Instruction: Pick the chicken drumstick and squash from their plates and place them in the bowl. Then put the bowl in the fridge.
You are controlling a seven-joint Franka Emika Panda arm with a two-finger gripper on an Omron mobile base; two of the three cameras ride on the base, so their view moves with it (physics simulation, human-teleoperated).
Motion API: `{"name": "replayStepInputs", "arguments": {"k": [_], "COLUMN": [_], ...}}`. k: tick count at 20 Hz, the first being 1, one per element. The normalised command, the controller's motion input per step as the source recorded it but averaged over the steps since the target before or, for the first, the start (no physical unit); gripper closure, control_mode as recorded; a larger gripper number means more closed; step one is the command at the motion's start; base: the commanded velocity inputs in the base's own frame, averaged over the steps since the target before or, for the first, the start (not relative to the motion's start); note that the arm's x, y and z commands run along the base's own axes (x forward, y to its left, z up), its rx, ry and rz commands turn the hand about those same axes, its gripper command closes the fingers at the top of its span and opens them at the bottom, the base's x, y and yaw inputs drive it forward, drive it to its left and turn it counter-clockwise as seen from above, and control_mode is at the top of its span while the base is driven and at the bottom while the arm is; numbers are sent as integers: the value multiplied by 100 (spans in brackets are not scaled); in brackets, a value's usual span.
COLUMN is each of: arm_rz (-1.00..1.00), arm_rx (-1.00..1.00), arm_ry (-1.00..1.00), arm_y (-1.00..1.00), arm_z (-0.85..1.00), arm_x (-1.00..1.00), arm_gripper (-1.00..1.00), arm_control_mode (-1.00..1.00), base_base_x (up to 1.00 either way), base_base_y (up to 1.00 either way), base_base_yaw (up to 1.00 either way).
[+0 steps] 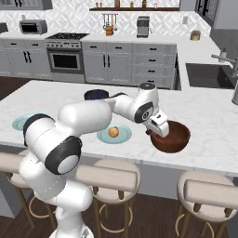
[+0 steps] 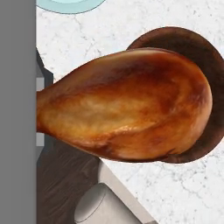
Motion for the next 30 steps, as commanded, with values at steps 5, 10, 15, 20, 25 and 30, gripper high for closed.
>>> {"name": "replayStepInputs", "arguments": {"k": [5,10,15,20,25,30], "arm_rz": [-2,-3,0,0,0,0], "arm_rx": [-4,-5,0,0,0,0], "arm_ry": [0,1,1,0,0,0], "arm_y": [-53,-44,-12,0,0,0], "arm_z": [-18,-19,0,-2,-26,-44], "arm_x": [10,23,27,49,23,0], "arm_gripper": [100,100,100,100,100,100], "arm_control_mode": [-100,-100,-100,-100,-100,-100], "base_base_x": [0,0,0,0,0,0], "base_base_y": [0,0,0,0,0,0], "base_base_yaw": [0,0,0,0,0,0]}}
